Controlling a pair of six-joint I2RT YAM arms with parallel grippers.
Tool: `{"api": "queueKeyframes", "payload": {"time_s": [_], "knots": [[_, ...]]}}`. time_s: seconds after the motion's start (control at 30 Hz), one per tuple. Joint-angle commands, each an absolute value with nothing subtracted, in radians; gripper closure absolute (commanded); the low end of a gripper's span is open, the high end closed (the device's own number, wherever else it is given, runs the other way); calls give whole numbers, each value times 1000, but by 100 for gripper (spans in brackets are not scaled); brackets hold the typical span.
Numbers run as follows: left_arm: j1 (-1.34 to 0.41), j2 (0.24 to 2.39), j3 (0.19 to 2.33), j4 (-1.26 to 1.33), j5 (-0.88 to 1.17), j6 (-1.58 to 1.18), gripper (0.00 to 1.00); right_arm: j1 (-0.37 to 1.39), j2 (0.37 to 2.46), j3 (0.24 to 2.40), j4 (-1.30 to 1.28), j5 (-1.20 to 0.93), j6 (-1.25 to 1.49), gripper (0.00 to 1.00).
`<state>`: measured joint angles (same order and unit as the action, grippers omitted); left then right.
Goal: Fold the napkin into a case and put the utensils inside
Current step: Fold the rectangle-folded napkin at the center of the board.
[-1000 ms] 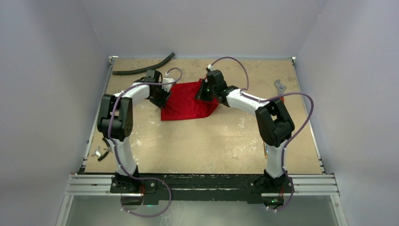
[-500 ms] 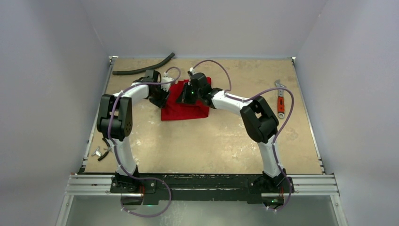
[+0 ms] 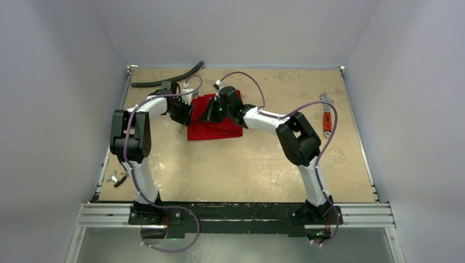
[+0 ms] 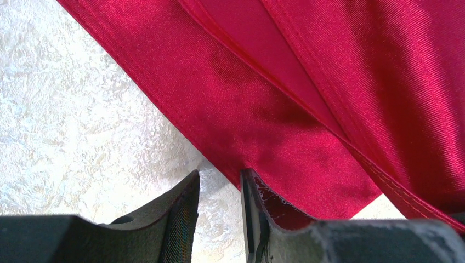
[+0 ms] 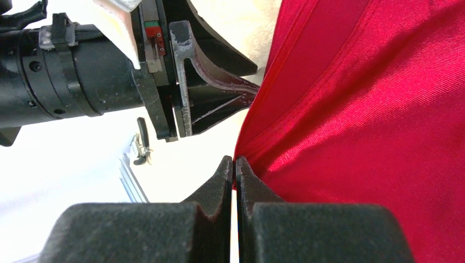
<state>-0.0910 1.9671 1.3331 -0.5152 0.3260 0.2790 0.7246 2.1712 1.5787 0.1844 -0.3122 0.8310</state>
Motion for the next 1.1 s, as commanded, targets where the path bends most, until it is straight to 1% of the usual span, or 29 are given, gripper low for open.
{"api": "queueKeyframes", "payload": {"time_s": [0.0,0.5,0.67,0.87,1.07], "knots": [[-73,1978,1345,-534,368,266,68,739,2188,1619,237,-372,842,100],[-4,1949,1385,-570,391,280,68,744,2247,1646,204,-343,826,100],[-2,1993,1383,-544,376,259,68,749,2261,1670,199,-344,814,100],[-4,2046,1388,-517,415,213,69,773,2293,1739,151,-354,768,100],[-3,2047,1397,-518,409,215,69,794,2331,1773,99,-359,703,100]]}}
